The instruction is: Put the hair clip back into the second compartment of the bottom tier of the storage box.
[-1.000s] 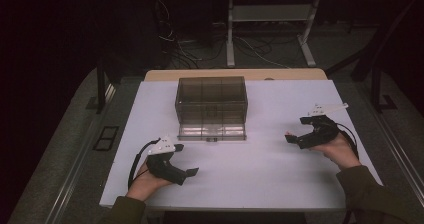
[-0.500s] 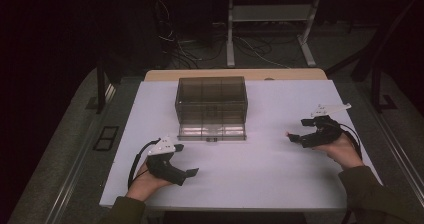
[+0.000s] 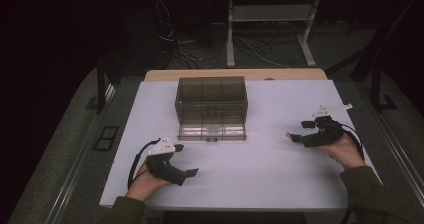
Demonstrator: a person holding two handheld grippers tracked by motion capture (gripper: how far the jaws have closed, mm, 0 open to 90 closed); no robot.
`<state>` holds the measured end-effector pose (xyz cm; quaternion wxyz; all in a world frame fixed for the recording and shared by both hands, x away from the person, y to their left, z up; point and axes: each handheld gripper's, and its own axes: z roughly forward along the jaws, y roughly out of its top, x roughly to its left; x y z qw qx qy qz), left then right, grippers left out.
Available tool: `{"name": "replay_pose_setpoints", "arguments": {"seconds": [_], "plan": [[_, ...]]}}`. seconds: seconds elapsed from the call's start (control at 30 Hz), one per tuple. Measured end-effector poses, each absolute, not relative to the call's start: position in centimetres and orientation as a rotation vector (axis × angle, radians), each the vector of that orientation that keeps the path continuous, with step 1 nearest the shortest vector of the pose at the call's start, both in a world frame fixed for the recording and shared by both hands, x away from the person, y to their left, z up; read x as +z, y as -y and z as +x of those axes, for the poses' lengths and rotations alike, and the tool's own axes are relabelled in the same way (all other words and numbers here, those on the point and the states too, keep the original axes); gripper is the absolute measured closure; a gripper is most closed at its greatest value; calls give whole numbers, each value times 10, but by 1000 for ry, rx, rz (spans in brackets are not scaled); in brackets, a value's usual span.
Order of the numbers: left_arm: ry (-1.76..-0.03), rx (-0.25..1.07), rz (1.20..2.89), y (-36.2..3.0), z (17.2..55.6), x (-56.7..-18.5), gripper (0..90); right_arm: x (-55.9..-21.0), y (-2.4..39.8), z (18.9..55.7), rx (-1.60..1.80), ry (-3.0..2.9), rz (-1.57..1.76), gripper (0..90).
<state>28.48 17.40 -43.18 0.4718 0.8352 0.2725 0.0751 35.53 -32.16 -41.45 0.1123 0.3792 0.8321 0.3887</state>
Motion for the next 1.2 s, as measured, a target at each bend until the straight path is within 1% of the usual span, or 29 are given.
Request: {"name": "replay_pose_setpoints", "arguments": {"seconds": [0.07, 0.5, 0.73, 0.87, 0.93, 1.2], "plan": [[-666, 185, 2045, -174, 285, -432, 0, -415, 322, 355, 1137, -2451, 1116, 263], [-667, 183, 2042, -174, 285, -432, 0, -420, 327, 357, 1108, -2467, 1146, 369], [-667, 183, 2043, -174, 285, -432, 0, -425, 323, 361, 1090, -2496, 1126, 464], [-669, 187, 2036, -174, 285, -432, 0, -428, 321, 363, 1080, -2516, 1109, 492], [-668, 186, 2037, -174, 285, -432, 0, -430, 321, 366, 1090, -2518, 1110, 520], [-668, 187, 2035, -175, 285, -432, 0, -435, 321, 372, 1080, -2528, 1103, 562]]}}
